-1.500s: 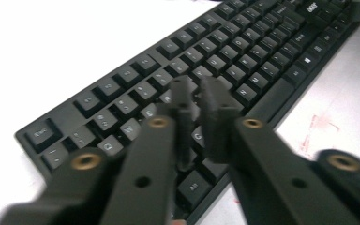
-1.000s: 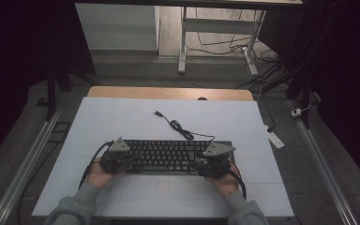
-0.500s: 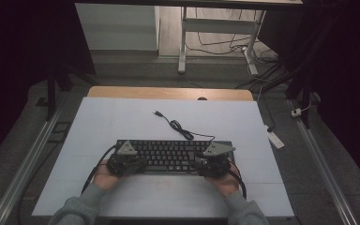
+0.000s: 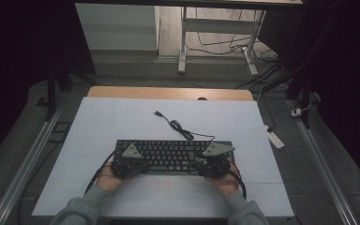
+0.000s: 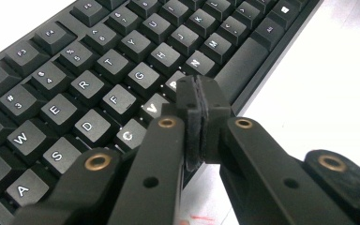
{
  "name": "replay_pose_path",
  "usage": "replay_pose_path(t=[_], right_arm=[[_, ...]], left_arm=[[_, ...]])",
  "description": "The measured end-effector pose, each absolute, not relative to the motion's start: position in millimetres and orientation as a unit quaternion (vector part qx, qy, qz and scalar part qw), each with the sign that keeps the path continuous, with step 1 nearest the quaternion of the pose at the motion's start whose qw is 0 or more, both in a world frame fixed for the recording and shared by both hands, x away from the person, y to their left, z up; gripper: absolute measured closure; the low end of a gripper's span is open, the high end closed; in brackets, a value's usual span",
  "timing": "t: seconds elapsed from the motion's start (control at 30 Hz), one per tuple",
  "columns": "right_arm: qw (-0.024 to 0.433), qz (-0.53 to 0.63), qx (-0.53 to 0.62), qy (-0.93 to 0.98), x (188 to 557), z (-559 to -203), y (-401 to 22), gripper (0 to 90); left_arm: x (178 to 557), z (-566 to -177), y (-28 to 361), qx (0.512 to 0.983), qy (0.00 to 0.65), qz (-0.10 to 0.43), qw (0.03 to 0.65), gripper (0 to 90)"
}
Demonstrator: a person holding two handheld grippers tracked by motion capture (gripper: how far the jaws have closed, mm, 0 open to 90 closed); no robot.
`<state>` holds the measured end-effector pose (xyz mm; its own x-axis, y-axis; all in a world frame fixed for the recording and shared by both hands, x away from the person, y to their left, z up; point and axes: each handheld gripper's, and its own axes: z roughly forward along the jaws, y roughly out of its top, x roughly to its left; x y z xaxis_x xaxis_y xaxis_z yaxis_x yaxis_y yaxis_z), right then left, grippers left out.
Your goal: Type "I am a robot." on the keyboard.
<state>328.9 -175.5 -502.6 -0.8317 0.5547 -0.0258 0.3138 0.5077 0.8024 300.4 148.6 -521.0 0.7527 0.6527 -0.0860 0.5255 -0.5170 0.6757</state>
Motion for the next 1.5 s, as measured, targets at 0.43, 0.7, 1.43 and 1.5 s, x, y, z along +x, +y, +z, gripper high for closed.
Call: replay_pose_path(t=[0.43, 0.7, 1.43, 1.5], right_arm=[[0.143, 0.428, 0.255, 0.855, 329.1, -502.4, -176.3, 50.7], [0.145, 0.429, 0.258, 0.854, 329.2, -501.7, -177.6, 50.7], [0.145, 0.428, 0.259, 0.854, 329.7, -502.0, -178.3, 50.5], [0.145, 0.428, 0.259, 0.854, 329.6, -501.9, -178.3, 50.5]], left_arm=[[297.2, -514.4, 151.4, 0.856, 0.339, 0.107, 0.375, 82.5], [295.2, -499.8, 168.0, 0.825, 0.364, 0.117, 0.417, 53.8], [298.0, -492.1, 185.7, 0.807, 0.392, 0.134, 0.421, 37.5], [298.2, -491.7, 186.7, 0.805, 0.394, 0.136, 0.421, 37.7]])
